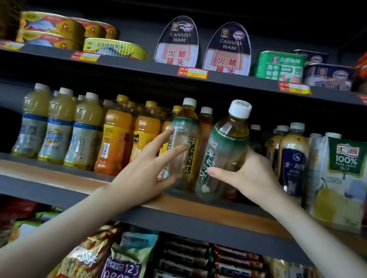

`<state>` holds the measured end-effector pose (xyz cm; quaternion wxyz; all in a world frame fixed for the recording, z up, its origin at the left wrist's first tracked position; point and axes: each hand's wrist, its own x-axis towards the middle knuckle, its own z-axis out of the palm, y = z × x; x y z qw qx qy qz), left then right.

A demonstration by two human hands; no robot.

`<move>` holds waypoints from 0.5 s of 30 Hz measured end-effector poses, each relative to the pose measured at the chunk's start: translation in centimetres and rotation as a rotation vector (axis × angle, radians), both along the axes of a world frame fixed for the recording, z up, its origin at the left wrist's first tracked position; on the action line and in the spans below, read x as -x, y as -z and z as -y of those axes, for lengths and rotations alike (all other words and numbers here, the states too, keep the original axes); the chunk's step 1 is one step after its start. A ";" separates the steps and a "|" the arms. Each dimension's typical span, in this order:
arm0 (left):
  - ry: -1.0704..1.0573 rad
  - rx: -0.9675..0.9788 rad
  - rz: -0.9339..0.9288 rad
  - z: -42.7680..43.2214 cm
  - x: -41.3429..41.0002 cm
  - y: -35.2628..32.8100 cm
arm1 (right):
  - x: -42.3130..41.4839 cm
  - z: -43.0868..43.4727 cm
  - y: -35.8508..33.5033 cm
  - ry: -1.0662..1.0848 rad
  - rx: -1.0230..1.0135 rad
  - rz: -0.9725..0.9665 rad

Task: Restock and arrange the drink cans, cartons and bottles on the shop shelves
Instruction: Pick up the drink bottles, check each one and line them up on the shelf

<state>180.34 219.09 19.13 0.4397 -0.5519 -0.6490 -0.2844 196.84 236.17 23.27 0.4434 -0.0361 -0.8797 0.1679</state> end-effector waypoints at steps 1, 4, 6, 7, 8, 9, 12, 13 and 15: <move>0.014 0.015 0.017 -0.3 -0.1 -0.4 | 0.2 0.0 -0.5 -0.005 0.003 0.018; -0.009 0.075 0.015 -1.6 -0.7 -1.6 | 1.2 -0.3 -1.7 -0.005 0.073 0.094; -0.053 0.139 -0.007 -2.5 -1.2 -2.4 | 2.7 -0.9 -2.1 -0.020 0.190 0.127; -0.085 0.168 -0.035 -2.9 -1.3 -2.7 | 3.3 -1.1 -2.2 -0.028 0.254 0.145; -0.124 0.186 -0.065 -3.5 -1.3 -3.1 | 4.0 -1.4 -2.2 -0.028 0.302 0.171; -0.166 0.193 -0.097 -4.0 -1.1 -3.4 | 4.5 -1.5 -2.2 -0.029 0.320 0.189; -0.317 0.183 -0.239 -5.2 -0.3 -4.5 | 4.7 -1.7 -2.4 -0.038 0.297 0.283; -0.362 0.177 -0.297 -5.4 -0.3 -4.9 | 4.1 -1.9 -2.5 -0.063 0.298 0.337; -0.391 0.174 -0.376 -5.5 -0.3 -5.3 | 2.4 -2.8 -3.0 -0.114 0.318 0.381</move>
